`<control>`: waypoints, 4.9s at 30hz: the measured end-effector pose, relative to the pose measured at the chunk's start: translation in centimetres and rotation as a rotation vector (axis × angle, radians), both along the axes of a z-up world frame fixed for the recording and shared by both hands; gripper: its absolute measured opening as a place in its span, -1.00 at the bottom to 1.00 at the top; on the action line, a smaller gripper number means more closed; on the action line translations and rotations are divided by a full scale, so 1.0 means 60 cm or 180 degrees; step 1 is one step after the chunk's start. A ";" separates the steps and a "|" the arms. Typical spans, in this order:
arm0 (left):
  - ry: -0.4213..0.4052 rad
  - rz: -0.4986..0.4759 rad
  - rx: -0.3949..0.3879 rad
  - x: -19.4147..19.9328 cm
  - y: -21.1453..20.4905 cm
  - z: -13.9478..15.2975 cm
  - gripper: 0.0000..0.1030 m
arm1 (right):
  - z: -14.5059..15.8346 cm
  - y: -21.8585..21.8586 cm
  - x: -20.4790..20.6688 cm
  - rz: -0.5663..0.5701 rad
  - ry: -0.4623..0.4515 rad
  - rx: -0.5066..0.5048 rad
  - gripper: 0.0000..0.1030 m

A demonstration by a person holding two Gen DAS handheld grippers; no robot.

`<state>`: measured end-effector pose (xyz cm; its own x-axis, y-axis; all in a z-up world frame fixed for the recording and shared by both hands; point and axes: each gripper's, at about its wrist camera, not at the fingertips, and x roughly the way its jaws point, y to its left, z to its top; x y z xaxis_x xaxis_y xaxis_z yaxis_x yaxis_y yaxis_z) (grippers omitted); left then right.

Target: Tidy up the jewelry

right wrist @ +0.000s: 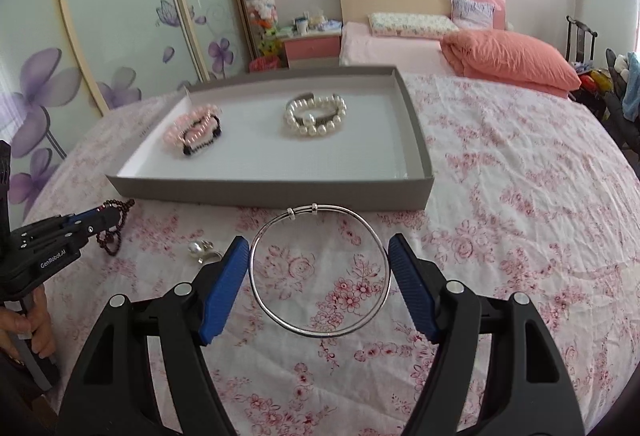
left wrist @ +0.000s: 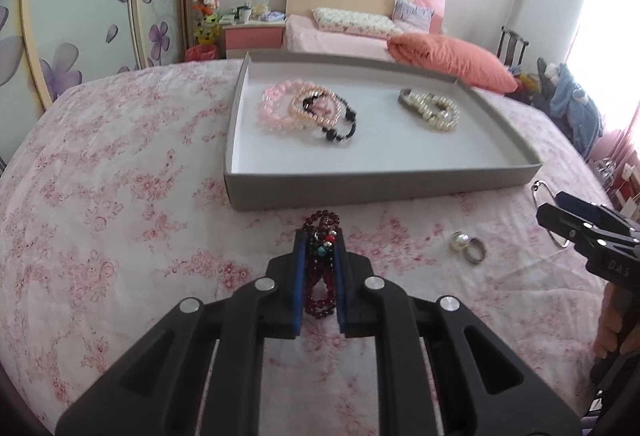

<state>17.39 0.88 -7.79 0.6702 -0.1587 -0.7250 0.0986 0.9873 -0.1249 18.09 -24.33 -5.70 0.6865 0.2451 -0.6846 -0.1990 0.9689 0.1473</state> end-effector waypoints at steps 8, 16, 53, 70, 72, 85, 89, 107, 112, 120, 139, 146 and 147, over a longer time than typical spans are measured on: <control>-0.0276 -0.0050 -0.0120 -0.027 -0.008 0.051 -0.75 | 0.048 0.001 -0.032 -0.0012 -0.0401 0.0099 0.39; -0.0699 -0.0073 -0.0183 -0.057 -0.020 0.122 -0.75 | 0.107 0.005 -0.063 -0.0082 -0.0983 0.0156 0.39; -0.0324 -0.0081 -0.0108 0.030 -0.014 0.083 -0.41 | 0.088 0.027 0.059 -0.0287 -0.1148 0.0238 0.40; 0.0300 -0.0206 0.0157 0.060 -0.065 -0.027 -0.76 | 0.093 0.016 0.043 -0.0258 -0.1074 0.0345 0.40; 0.0269 -0.0243 0.0286 0.049 -0.070 -0.026 -0.77 | 0.094 0.017 0.040 -0.0239 -0.1083 0.0351 0.40; -0.0559 -0.0202 -0.0159 0.013 -0.027 0.134 -0.81 | 0.141 0.023 0.013 -0.0173 -0.1367 0.0453 0.40; -0.0801 -0.0133 -0.0213 0.028 -0.026 0.179 -0.81 | 0.149 0.027 0.015 -0.0173 -0.1452 0.0426 0.40; -0.0857 0.0046 -0.0134 0.139 -0.023 0.179 -0.81 | 0.124 0.027 0.102 -0.0267 -0.1332 0.0344 0.40; -0.0692 0.0061 -0.0142 0.178 -0.023 0.149 -0.80 | 0.090 0.043 0.150 -0.0251 -0.1081 0.0258 0.40; -0.0454 0.0081 -0.0207 0.225 -0.014 0.097 -0.56 | 0.052 0.048 0.190 -0.0236 -0.0678 0.0307 0.46; -0.0215 0.0290 -0.0005 0.080 0.058 0.058 -0.06 | 0.020 0.045 0.039 0.0481 -0.0196 0.0277 0.18; 0.0079 0.0186 0.0111 0.042 0.056 0.008 0.02 | -0.033 0.103 -0.009 0.0948 0.0119 -0.0109 -0.13; 0.0102 0.0178 0.0105 0.039 0.055 0.004 0.02 | -0.036 0.109 -0.008 0.0955 0.0143 -0.0134 -0.18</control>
<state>19.74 4.20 -7.57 0.6536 -0.0972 -0.7505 0.0395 0.9947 -0.0945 17.61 -17.79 -7.87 0.5565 0.4030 -0.7266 -0.4714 0.8733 0.1233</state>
